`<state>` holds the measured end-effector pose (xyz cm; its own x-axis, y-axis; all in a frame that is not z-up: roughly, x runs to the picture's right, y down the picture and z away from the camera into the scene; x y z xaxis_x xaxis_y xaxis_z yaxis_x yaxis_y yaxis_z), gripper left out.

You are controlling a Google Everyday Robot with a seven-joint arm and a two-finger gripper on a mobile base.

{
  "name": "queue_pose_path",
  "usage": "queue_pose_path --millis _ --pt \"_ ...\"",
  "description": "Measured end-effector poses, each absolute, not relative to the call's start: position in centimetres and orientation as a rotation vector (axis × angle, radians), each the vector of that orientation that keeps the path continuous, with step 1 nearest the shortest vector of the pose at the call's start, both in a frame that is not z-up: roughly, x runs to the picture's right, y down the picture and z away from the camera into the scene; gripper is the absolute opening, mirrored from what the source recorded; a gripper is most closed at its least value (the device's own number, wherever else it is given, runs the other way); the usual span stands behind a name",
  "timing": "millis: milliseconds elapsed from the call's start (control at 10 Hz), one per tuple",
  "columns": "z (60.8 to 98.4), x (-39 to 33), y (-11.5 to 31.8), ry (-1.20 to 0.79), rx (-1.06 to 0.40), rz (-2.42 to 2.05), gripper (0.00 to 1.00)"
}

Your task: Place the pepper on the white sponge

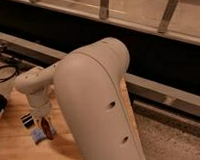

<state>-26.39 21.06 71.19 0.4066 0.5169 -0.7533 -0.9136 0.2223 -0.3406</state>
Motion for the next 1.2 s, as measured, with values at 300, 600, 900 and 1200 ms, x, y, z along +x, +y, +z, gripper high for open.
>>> queue_pose_path --millis 300,600,900,1200 --pt "73.5 -28.8 19.3 0.440 -0.886 1.107 0.18" --pt "75.4 -28.6 19.6 0.381 -0.954 1.168 0.20" --pt "76.3 -28.1 20.5 0.378 -1.018 1.205 0.46" --pt "75.9 -28.6 21.3 0.393 -1.004 1.178 0.48"
